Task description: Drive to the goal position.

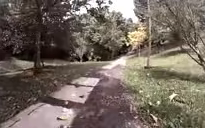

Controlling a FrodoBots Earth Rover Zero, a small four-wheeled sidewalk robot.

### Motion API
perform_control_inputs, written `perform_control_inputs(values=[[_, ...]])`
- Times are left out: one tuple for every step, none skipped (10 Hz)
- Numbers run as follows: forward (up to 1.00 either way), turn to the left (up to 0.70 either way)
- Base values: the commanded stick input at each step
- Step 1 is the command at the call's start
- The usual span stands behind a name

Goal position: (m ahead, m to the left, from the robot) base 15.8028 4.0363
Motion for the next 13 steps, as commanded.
perform_control_inputs(values=[[0.5,0.0],[0.5,0.0],[0.5,0.0],[0.5,0.0],[0.5,0.0],[0.5,0.0],[0.5,0.0],[0.5,0.0],[0.5,0.0],[0.5,0.0],[0.5,0.0],[0.5,0.0],[0.5,0.0]])
